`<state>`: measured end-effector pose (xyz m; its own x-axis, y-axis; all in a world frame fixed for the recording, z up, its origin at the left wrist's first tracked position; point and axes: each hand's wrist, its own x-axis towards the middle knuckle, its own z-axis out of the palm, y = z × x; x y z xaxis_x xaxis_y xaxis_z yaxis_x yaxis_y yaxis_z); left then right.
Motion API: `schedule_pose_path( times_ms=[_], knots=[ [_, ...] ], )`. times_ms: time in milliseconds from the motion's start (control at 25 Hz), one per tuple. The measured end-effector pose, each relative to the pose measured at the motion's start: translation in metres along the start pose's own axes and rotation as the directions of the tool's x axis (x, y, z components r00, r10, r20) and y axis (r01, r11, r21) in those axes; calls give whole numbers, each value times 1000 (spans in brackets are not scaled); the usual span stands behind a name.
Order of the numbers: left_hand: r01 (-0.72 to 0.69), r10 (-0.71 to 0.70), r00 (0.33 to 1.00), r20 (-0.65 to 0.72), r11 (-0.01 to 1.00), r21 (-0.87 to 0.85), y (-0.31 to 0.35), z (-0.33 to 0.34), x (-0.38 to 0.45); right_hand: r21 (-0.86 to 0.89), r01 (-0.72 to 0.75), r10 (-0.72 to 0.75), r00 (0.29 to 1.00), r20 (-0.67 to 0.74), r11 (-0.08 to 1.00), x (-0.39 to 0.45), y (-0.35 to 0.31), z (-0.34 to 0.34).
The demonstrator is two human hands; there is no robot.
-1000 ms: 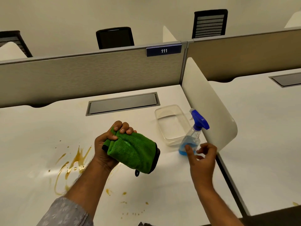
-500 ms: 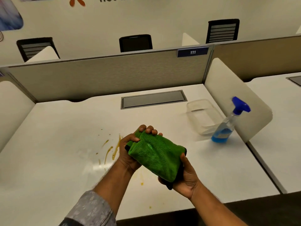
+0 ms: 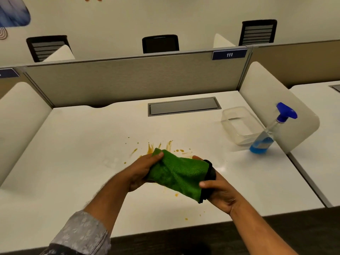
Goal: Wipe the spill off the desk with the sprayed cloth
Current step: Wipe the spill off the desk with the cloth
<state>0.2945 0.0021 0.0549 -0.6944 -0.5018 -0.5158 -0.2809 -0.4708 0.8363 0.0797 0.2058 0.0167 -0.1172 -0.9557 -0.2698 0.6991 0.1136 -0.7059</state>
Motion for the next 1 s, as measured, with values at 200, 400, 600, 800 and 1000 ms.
schedule_pose_path(
  times_ms=[200,400,600,800,1000],
  knots=[
    [-98,101,994,35,991,-88,-2,-5,1,89,-157,168,976,-136,984,15,-10,-1],
    [-99,96,995,-31,985,-144,-7,-3,11,53,-215,221,962,-163,975,37,-7,-7],
    [-108,75,979,-191,980,-168,-19,6,26,107,-269,277,959,-67,957,39,1,-8],
    [-93,49,983,-179,965,-247,-13,-24,39,35,-262,264,962,-74,964,63,15,3],
    [-20,9,998,-57,978,-207,-16,-51,50,138,-277,285,957,-47,951,72,37,15]
  ],
)
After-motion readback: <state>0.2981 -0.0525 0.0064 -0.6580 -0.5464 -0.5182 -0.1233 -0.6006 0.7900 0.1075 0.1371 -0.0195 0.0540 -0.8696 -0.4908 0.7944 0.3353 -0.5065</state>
